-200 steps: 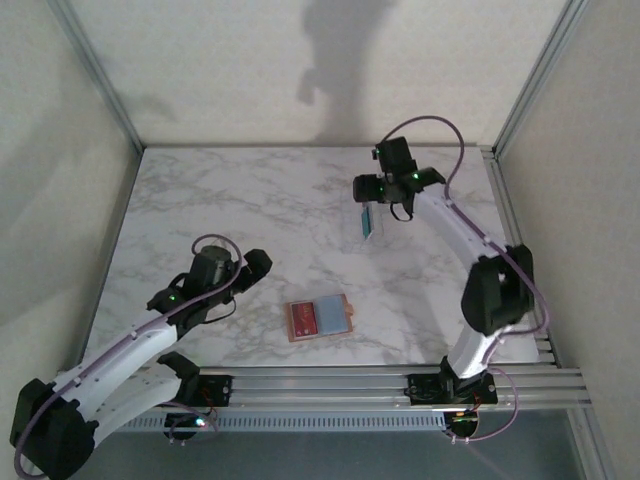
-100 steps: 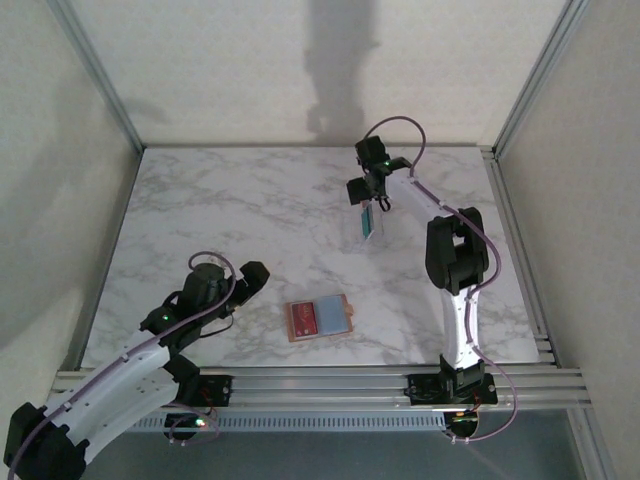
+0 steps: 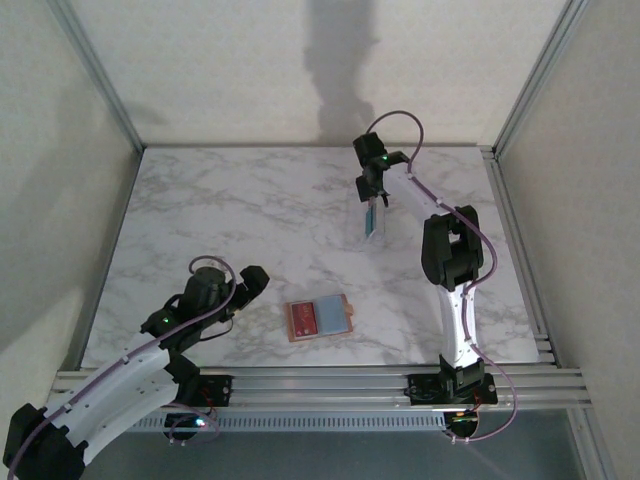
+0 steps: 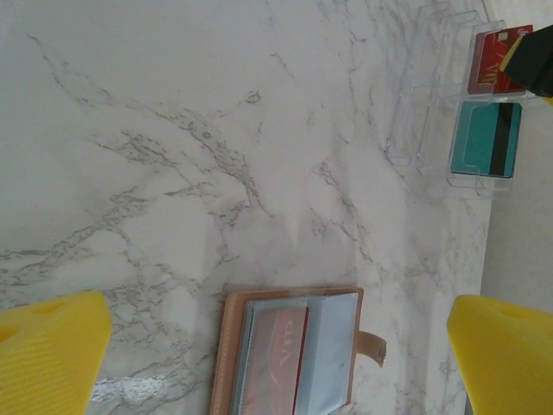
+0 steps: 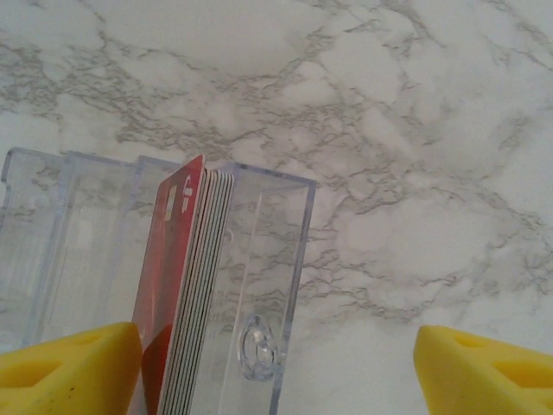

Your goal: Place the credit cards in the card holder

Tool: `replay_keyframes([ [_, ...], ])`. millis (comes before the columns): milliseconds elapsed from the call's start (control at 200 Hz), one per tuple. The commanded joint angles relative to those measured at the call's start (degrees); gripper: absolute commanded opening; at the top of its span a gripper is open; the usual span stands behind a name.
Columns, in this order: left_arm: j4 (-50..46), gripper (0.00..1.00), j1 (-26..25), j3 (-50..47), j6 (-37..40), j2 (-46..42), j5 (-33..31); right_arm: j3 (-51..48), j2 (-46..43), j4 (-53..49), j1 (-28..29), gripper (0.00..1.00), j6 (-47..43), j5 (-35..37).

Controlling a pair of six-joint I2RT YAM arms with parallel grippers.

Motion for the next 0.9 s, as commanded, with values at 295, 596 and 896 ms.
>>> replay_keyframes([
  [295, 1.0, 1.0, -1.0, -2.2, -2.3, -1.7, 0.0, 5.2, 2.5, -5.8, 0.2, 0.64, 1.9, 7.5],
  [596, 0.3, 1.0, -1.1, -3.2, -2.6, -3.2, -0.4, 6.6, 3.1, -7.7, 0.3, 0.31, 2.4, 5.5],
  [896, 0.6, 1.0, -1.1, -3.5, -2.6, -3.7, -0.1, 7.8, 3.2, -9.7, 0.2, 0.09, 3.3, 4.2],
])
